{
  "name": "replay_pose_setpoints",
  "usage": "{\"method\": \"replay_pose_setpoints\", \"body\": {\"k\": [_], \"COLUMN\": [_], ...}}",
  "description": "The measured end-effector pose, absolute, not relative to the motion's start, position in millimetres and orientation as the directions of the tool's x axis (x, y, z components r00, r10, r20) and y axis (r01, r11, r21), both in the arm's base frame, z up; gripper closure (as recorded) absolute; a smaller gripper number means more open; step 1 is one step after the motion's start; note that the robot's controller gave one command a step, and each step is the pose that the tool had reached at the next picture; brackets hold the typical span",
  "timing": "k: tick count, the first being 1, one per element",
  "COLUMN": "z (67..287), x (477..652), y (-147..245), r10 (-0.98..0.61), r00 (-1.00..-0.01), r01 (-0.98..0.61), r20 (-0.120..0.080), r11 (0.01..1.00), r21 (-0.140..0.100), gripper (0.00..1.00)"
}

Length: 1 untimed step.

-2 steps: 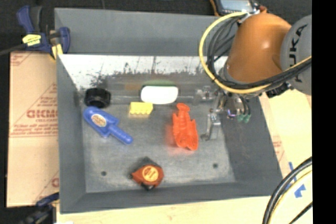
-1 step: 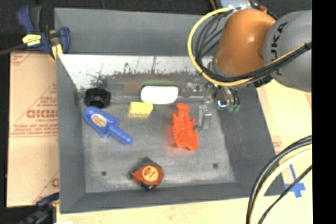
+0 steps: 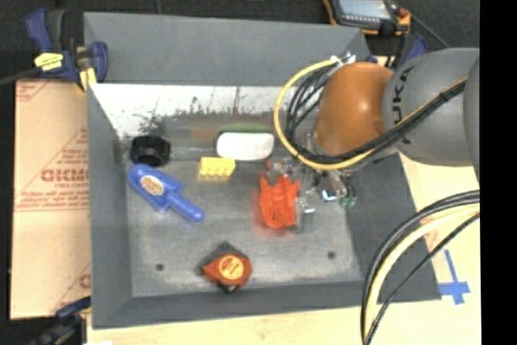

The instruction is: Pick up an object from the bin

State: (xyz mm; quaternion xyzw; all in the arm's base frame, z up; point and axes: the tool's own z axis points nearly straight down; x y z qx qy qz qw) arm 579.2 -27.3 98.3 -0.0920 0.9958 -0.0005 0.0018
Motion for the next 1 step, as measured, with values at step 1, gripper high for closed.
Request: {"method": "replay_pose_setpoints", "body": {"k": [1], "z": [82.2], "x": [587.2], "y": [-21.9], "r10": [-0.046], "r00": [-0.999], "r01": [-0.046], "r20": [-0.001], "r11": [0.999], "r21": [0.001], "gripper": [0.0]}}
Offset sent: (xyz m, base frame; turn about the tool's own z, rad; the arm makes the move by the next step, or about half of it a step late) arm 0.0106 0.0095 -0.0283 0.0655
